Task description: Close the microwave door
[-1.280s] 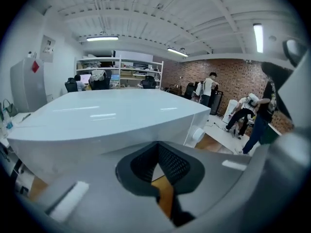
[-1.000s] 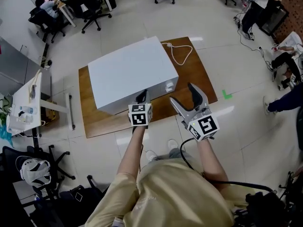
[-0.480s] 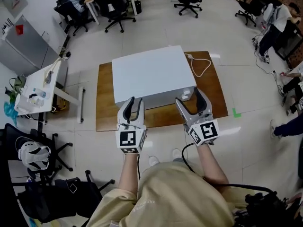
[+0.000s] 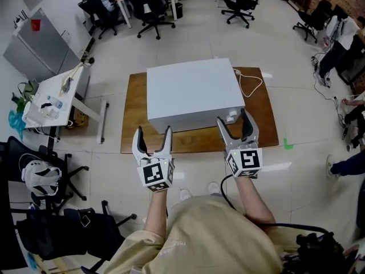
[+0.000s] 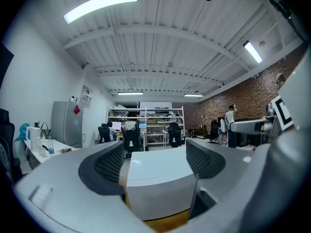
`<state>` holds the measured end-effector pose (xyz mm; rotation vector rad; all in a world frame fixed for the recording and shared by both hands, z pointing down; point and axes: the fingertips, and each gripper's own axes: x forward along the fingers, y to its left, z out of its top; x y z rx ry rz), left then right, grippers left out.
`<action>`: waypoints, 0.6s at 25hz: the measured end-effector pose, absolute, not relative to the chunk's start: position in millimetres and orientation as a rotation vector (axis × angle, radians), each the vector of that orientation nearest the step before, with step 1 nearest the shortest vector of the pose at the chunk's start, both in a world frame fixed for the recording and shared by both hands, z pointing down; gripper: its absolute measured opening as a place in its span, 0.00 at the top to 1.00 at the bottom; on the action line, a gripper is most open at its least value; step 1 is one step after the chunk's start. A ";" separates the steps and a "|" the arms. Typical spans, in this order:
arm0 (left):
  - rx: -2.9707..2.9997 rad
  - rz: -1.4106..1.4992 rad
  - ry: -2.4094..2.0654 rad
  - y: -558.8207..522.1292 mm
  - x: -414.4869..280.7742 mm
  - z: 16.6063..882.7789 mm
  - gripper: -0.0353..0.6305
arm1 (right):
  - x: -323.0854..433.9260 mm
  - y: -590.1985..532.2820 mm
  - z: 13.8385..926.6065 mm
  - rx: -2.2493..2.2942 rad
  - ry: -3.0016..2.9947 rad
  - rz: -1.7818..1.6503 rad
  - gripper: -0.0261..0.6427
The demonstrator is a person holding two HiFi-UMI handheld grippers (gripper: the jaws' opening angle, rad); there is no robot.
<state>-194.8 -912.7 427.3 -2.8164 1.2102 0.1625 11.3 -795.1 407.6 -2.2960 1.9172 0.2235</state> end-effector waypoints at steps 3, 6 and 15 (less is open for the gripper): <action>-2.809 0.168 1.197 -906.5 -192.2 425.2 0.37 | 5.9 -793.2 405.5 -2.303 1.910 0.220 0.44; -2.801 0.163 1.165 -898.9 -185.8 418.0 0.37 | 3.7 -789.6 406.5 -2.313 1.905 0.224 0.44; -2.827 0.122 1.090 -892.8 -173.4 417.4 0.38 | 7.6 -782.2 407.7 -2.304 1.850 0.210 0.44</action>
